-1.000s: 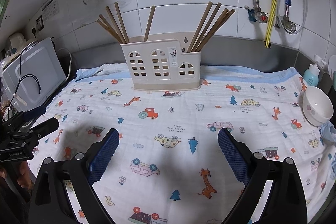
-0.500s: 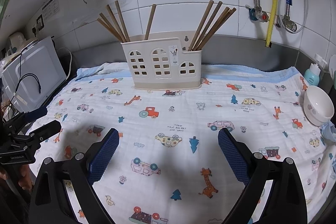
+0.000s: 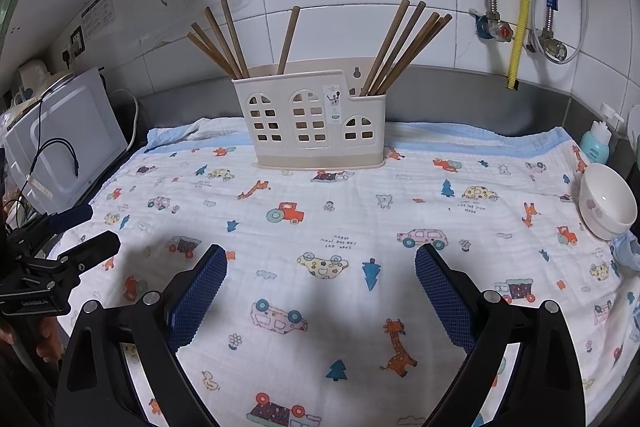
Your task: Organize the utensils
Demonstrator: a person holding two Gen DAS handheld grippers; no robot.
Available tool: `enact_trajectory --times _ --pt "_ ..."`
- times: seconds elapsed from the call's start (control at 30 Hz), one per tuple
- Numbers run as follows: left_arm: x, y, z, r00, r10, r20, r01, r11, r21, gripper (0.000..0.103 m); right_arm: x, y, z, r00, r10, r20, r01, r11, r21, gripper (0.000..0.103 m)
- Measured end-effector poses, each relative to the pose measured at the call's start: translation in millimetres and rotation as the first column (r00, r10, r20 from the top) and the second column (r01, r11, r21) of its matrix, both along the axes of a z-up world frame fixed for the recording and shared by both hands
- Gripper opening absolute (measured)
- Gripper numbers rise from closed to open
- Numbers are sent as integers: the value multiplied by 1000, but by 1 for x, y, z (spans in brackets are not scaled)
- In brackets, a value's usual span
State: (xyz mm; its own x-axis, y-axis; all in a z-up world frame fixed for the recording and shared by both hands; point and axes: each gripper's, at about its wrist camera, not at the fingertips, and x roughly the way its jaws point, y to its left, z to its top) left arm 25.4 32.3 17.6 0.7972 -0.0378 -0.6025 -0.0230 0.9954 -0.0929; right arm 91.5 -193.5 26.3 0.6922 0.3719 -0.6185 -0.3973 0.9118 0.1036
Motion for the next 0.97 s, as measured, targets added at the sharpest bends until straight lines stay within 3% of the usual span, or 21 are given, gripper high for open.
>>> enact_trajectory --times 0.97 --pt "0 3 -1 1000 12 1 -12 1000 4 98 0 1 -2 1000 2 -3 -2 1000 -4 92"
